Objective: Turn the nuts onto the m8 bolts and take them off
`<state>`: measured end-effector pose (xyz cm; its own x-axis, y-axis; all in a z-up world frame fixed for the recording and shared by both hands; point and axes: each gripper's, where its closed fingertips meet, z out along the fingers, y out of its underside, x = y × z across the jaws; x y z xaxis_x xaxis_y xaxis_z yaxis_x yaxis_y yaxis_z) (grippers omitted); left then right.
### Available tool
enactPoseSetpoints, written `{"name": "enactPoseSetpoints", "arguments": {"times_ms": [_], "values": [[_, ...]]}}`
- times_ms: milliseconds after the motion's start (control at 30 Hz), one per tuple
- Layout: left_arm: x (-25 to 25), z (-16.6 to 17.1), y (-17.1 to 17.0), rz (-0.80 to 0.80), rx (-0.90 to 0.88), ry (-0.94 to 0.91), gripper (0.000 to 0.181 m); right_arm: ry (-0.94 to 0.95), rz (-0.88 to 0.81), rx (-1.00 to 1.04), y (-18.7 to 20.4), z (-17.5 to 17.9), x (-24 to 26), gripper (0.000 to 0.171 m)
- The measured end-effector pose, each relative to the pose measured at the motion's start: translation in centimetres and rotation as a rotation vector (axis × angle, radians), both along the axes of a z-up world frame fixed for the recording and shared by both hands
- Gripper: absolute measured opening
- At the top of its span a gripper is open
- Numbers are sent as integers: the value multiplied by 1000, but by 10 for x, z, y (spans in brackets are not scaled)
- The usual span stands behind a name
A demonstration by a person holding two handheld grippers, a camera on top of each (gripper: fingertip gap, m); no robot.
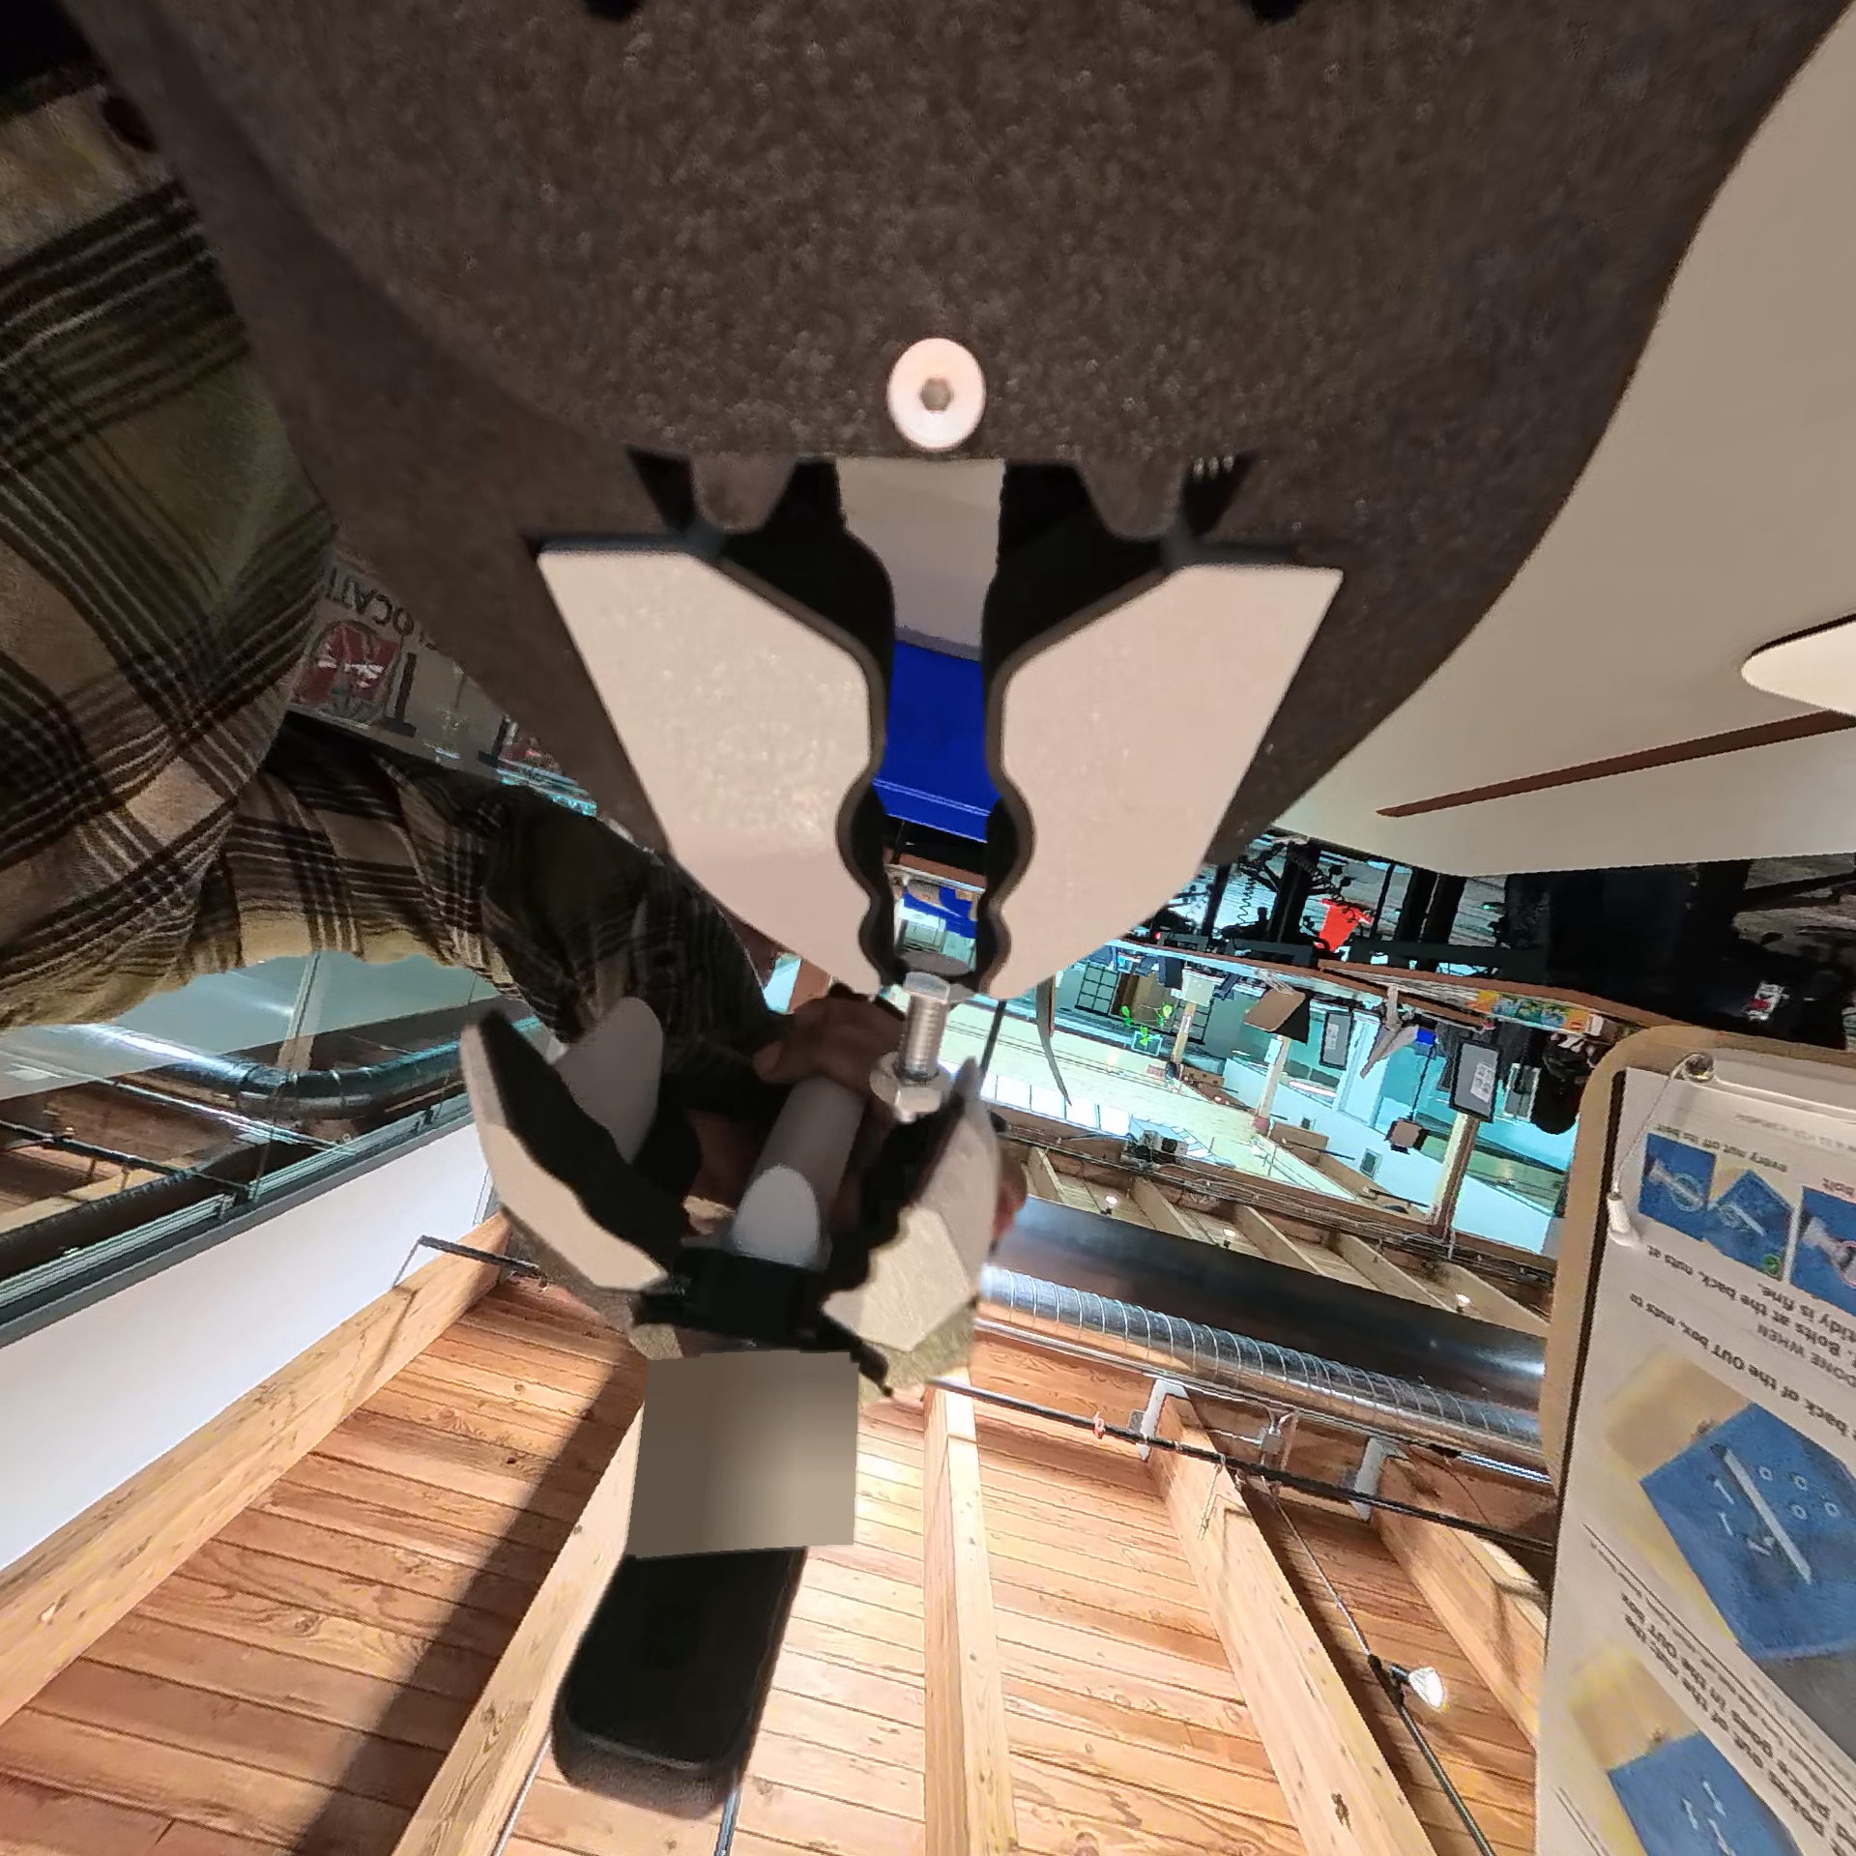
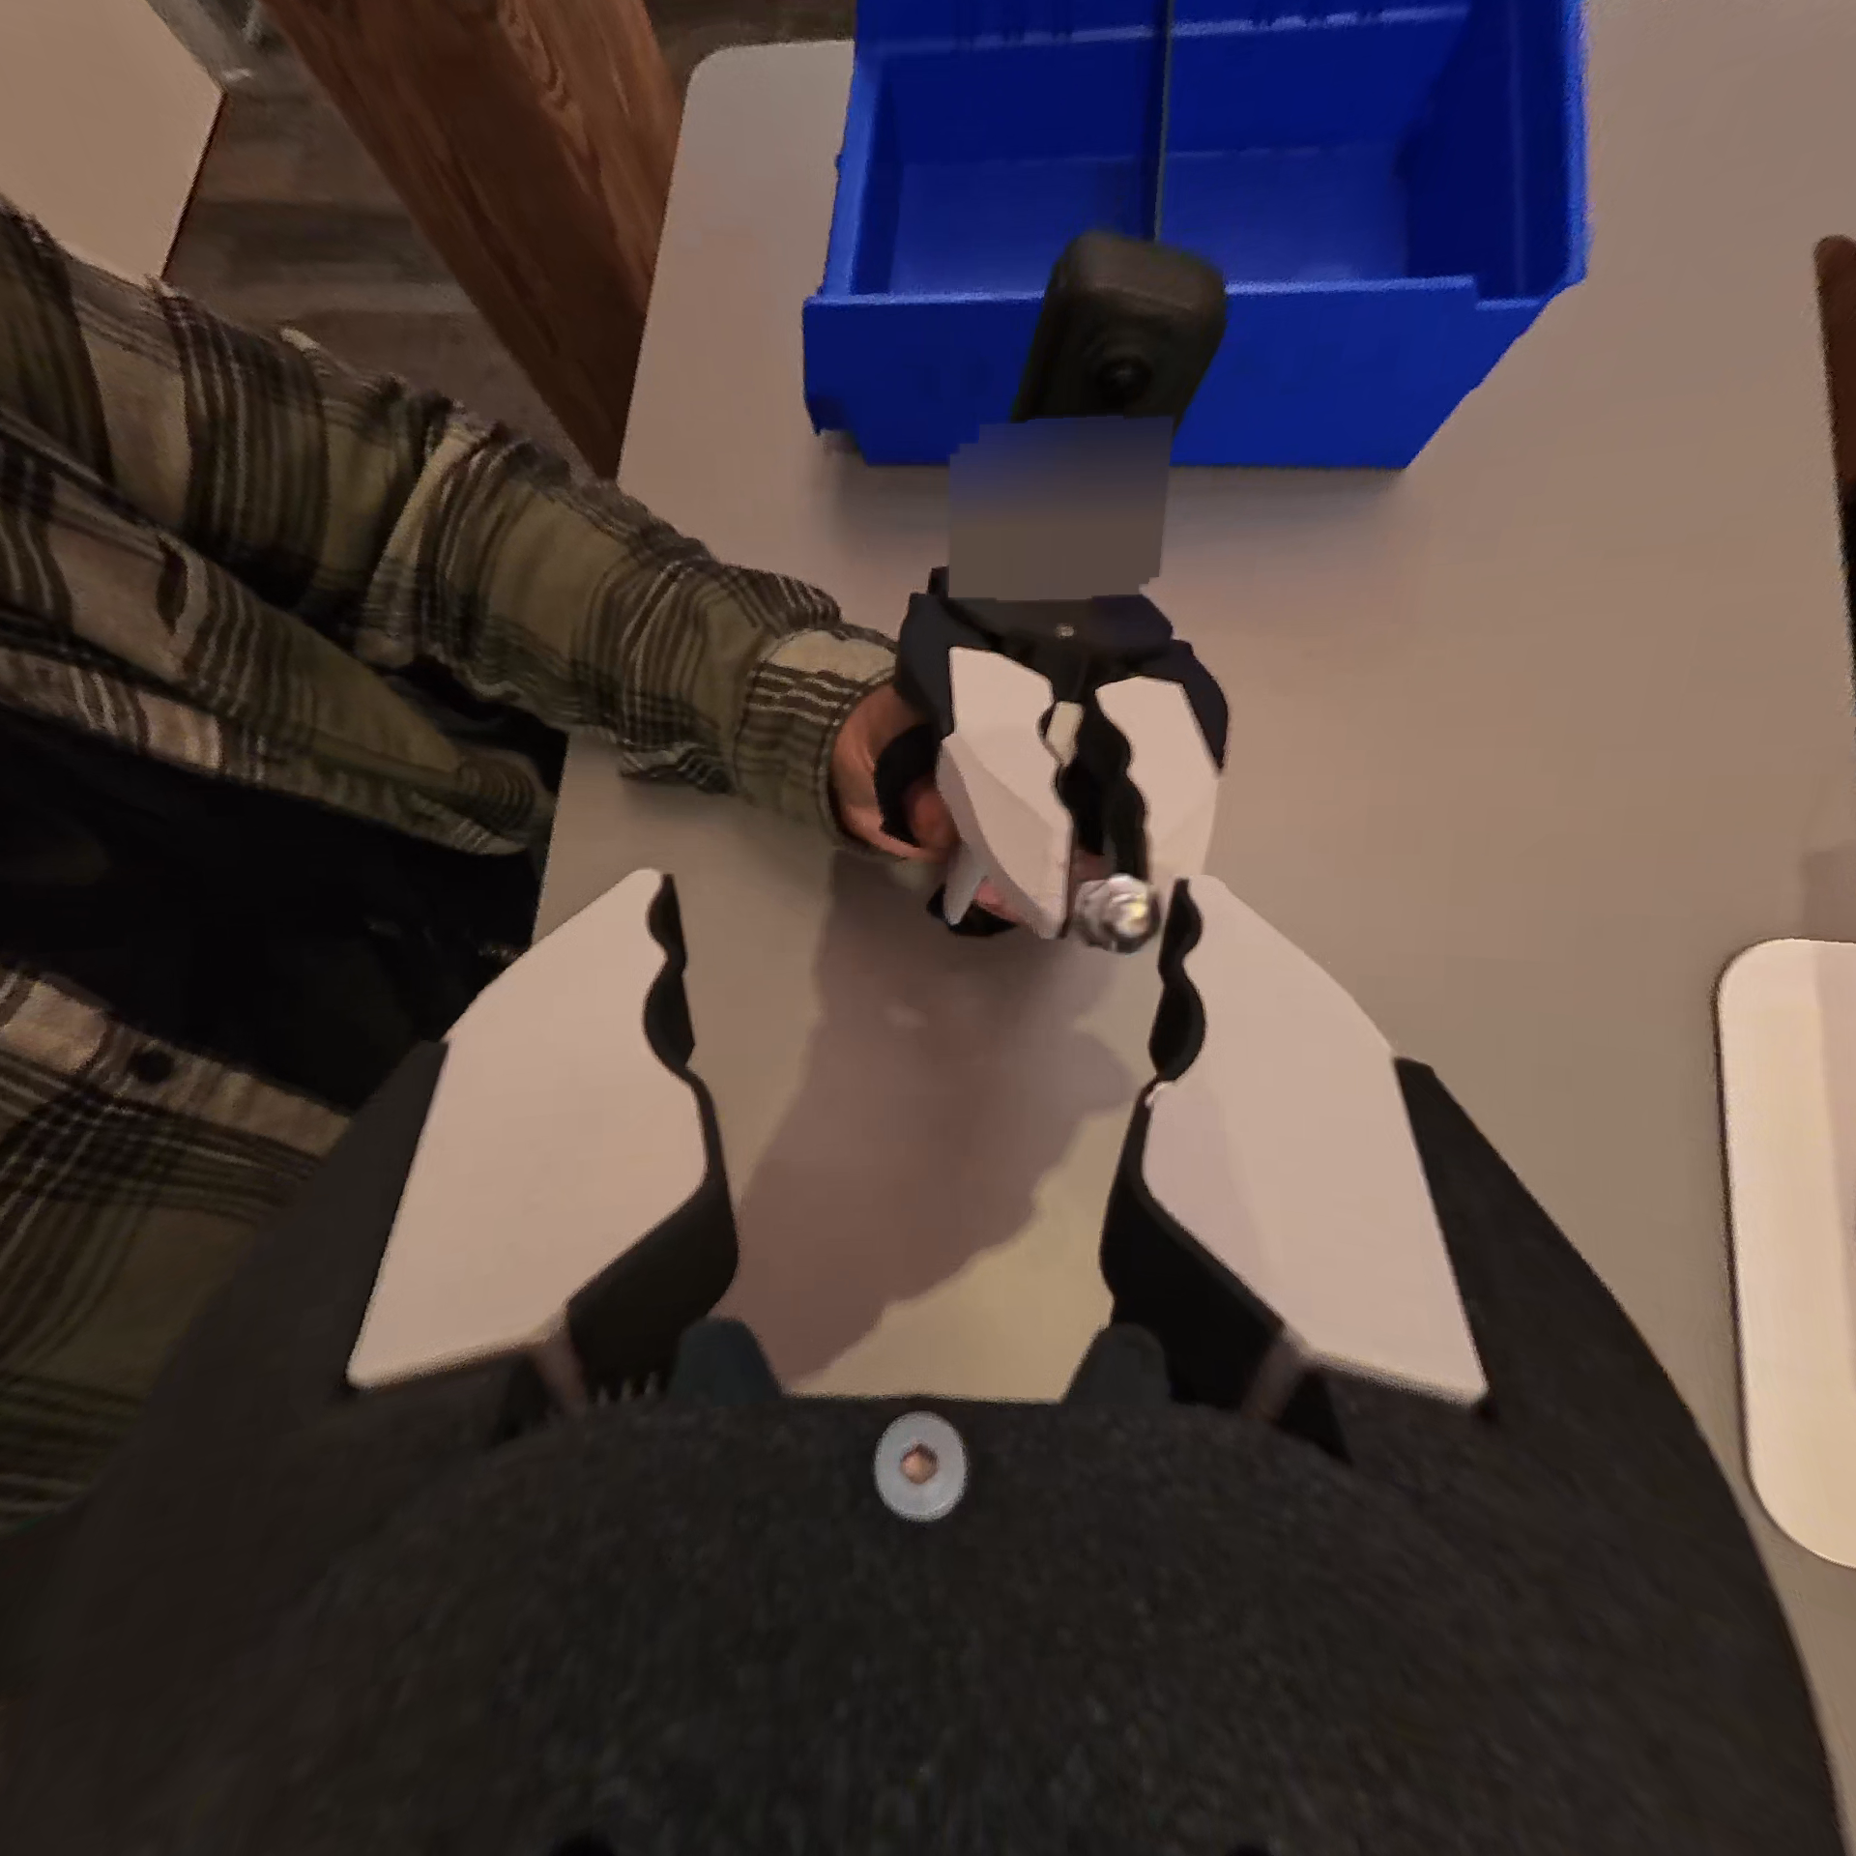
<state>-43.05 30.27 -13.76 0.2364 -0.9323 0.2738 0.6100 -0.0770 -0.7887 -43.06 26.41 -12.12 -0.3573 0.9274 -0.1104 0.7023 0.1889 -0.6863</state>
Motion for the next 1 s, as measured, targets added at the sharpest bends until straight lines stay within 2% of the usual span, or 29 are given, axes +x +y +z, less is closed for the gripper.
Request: {"name": "enactPoseSetpoints", "arguments": {"times_ms": [67,133,267,433,500,633,800,833,1000], "values": [[-2,0,0,4,3,2,14,-25,2,35,-1,-4,6,95],[-3,1,1,6,1,-9,14,-43,3,43,-1,-4,13,90],[-1,1,0,-7,2,-7,14,0,-43,53,8,3,4,93],[-2,1,0,2,3,-3,14,-34,-3,19,0,-5,5,93],[-5,2,1,9,-3,-14,14,-56,7,28,-2,-5,13,87],[-1,2,-1,-12,5,-11,14,-4,-35,36,6,2,5,90],[-1,1,-1,1,6,1,14,-54,-1,6,-2,-10,7,93],[-2,1,0,5,3,-3,14,-66,9,20,-3,-11,11,89],[0,1,-1,-10,2,-6,14,-24,-39,28,5,0,9,90]]}}
